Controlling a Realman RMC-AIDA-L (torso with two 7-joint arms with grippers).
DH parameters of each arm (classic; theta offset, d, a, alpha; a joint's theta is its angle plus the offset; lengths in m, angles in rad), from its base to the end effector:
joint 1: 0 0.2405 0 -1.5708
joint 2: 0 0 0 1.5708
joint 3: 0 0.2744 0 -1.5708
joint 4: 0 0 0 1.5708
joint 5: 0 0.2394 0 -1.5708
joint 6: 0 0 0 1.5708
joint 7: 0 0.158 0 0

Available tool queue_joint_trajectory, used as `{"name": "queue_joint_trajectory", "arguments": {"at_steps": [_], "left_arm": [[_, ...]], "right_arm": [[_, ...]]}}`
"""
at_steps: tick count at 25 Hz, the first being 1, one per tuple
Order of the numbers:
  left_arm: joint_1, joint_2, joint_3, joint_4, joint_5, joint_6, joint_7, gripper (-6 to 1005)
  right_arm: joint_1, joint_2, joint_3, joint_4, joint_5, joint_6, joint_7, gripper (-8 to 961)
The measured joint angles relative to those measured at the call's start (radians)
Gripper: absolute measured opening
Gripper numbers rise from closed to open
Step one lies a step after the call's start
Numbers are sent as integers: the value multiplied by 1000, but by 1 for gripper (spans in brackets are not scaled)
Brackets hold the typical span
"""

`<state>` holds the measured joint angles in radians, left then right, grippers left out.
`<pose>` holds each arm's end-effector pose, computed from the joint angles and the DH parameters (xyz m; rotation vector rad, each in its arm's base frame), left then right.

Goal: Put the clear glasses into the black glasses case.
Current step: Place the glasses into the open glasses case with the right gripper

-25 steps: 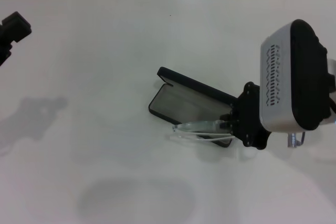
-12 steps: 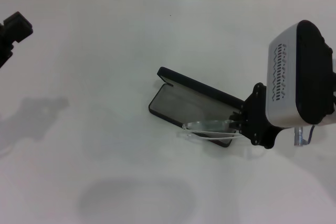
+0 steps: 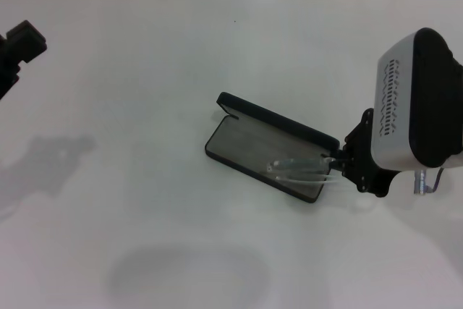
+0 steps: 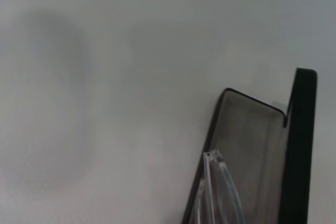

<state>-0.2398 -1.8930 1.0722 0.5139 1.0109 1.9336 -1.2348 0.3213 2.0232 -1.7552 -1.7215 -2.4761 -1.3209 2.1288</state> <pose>-0.3066 0.2798 0.0829 -2.3221 -0.4052 -1.5328 0.1536 0.3368 -0.0452 -2.7654 -0.0770 -0.3970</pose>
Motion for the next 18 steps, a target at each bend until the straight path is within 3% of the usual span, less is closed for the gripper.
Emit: {"name": "queue_joint_trajectory", "arguments": {"at_steps": [18], "left_arm": [[1, 0, 0, 0, 3, 2, -1, 59]], "right_arm": [[-11, 0, 35, 10, -57, 52, 0, 39]]}}
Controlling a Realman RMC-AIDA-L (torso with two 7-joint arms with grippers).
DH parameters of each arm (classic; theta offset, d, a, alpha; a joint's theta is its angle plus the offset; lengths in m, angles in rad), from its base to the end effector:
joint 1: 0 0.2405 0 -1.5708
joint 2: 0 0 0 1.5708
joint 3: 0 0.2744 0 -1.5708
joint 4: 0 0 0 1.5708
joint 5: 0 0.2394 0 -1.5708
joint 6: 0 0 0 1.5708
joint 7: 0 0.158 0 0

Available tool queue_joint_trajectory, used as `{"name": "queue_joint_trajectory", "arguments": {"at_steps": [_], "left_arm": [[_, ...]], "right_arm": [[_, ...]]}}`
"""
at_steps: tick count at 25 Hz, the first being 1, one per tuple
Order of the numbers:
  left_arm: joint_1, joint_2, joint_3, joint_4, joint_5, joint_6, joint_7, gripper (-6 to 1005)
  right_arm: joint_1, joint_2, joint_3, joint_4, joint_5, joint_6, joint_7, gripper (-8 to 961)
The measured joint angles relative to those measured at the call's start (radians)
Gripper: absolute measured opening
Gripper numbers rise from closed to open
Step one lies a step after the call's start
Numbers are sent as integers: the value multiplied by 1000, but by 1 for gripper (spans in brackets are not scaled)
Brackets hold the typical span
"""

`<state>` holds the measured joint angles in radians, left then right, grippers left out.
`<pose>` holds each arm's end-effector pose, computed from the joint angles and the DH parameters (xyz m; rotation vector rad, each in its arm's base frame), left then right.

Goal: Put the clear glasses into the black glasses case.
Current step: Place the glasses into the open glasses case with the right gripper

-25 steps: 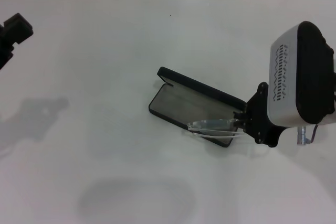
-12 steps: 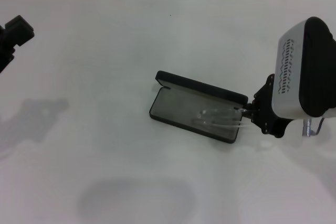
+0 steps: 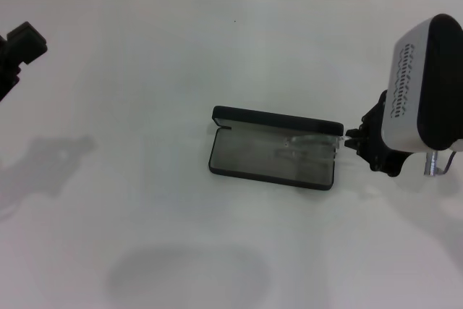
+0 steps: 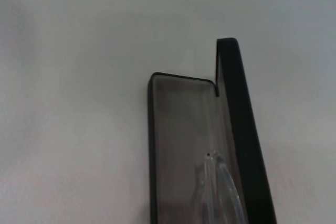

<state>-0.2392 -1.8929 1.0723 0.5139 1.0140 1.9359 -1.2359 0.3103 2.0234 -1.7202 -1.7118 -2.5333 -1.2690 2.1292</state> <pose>-0.3067 0.2792 0.0825 -2.3263 -0.4069 -1.5330 0.1644 0.3517 -0.0324 -2.6705 -0.0509 -0.4157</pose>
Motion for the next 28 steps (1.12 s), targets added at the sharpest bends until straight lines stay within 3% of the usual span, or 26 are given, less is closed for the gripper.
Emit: {"name": "queue_joint_trajectory", "arguments": {"at_steps": [18, 28], "left_arm": [[-5, -2, 0, 0, 0, 0, -2, 59], [1, -4, 0, 0, 2, 0, -2, 59]], "right_arm": [[0, -2, 27, 0, -1, 25, -12, 39], [-4, -2, 23, -12, 27, -29, -12, 39]]}}
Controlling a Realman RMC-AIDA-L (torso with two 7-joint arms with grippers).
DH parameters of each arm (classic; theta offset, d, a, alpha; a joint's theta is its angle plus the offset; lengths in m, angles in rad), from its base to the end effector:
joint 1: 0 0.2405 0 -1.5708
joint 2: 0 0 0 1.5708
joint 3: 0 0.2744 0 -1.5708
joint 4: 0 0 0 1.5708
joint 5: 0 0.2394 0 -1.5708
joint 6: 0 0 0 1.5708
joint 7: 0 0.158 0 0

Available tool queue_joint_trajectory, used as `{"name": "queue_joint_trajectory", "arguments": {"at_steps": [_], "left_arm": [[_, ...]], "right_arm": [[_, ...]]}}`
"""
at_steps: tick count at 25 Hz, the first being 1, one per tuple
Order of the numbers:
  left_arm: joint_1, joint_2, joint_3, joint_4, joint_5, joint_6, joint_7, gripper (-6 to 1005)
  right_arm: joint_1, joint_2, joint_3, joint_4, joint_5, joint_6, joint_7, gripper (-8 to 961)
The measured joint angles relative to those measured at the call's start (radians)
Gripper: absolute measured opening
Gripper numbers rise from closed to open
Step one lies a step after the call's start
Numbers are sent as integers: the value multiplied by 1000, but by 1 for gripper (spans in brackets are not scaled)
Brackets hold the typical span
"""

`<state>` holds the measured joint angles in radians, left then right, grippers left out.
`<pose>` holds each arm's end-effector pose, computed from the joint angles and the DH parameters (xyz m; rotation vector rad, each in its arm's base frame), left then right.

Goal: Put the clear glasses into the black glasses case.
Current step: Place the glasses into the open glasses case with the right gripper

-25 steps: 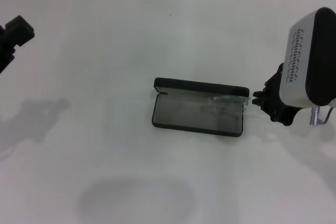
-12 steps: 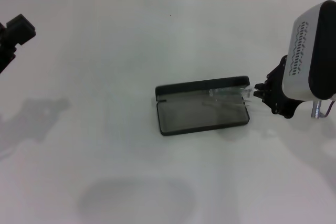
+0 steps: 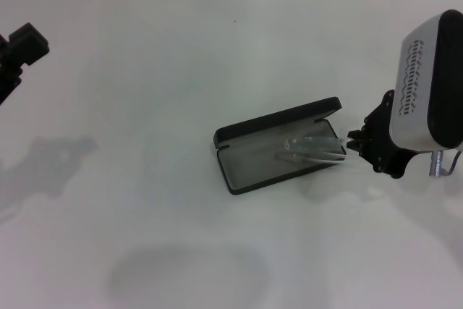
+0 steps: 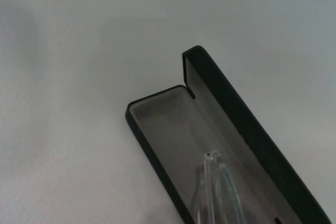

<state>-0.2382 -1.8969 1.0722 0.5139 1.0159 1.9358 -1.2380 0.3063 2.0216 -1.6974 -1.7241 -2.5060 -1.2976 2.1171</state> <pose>-0.3065 0.2786 0.0808 -2.3260 -0.4132 -1.5371 0.1640 0.3494 -0.0275 -2.6875 -0.0400 -0.4007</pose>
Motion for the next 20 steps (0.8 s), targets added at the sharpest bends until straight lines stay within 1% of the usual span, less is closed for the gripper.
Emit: {"name": "queue_joint_trajectory", "arguments": {"at_steps": [9, 12, 15, 20], "left_arm": [[6, -4, 2, -1, 1, 0, 2, 59], [5, -6, 2, -2, 1, 0, 3, 59], [7, -7, 1, -2, 1, 1, 2, 59], [16, -10, 0, -2, 1, 4, 2, 59]], "right_arm": [[2, 0, -22, -33, 34, -42, -23, 39], [6, 0, -50, -36, 35, -43, -56, 39], [8, 1, -104, -56, 19, -37, -83, 39], [6, 2, -159, -81, -18, -7, -88, 39]]}}
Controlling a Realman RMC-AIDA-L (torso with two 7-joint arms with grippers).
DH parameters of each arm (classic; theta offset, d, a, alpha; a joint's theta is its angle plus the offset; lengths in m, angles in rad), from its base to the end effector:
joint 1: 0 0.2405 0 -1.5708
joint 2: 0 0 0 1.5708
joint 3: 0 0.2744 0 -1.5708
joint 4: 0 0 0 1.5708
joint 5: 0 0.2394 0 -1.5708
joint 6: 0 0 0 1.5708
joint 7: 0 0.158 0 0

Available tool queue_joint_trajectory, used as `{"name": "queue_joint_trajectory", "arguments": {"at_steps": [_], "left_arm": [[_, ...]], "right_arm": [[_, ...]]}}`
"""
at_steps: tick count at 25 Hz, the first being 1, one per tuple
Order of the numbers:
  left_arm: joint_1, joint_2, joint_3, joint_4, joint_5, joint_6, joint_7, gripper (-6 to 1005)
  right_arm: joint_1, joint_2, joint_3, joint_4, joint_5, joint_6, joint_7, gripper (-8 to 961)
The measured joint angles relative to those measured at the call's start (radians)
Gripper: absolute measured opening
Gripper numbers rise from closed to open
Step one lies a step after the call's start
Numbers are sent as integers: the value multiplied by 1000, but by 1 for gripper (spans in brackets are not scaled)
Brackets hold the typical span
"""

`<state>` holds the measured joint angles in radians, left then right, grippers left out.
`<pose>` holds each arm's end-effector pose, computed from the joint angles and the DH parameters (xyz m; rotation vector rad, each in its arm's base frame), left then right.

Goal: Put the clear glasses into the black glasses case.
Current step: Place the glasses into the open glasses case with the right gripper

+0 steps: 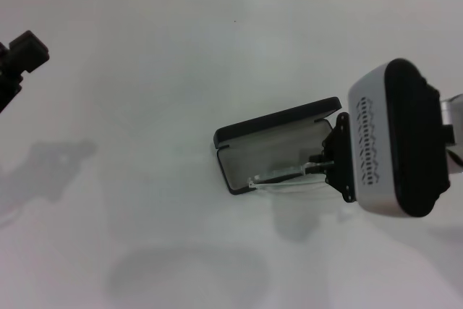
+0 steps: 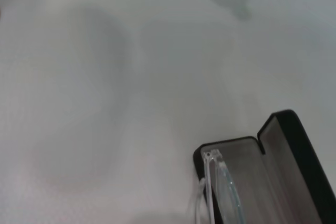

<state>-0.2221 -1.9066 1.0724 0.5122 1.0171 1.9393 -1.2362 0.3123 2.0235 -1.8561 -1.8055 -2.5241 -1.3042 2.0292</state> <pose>-0.3094 0.2727 0.0771 -2.3143 -0.4333 -1.5433 0.1302 0.3207 -0.0564 -2.7520 -0.3942 -0.4309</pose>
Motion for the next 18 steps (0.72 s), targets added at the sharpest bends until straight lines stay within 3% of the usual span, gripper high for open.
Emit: {"name": "queue_joint_trajectory", "arguments": {"at_steps": [6, 18], "left_arm": [[11, 0, 0, 0, -2, 2, -1, 59], [13, 4, -6, 0, -1, 3, 1, 59]], "right_arm": [[-14, 2, -67, -2, -76, 86, 8, 39], [-61, 0, -104, 27, -115, 235, 7, 39]]}}
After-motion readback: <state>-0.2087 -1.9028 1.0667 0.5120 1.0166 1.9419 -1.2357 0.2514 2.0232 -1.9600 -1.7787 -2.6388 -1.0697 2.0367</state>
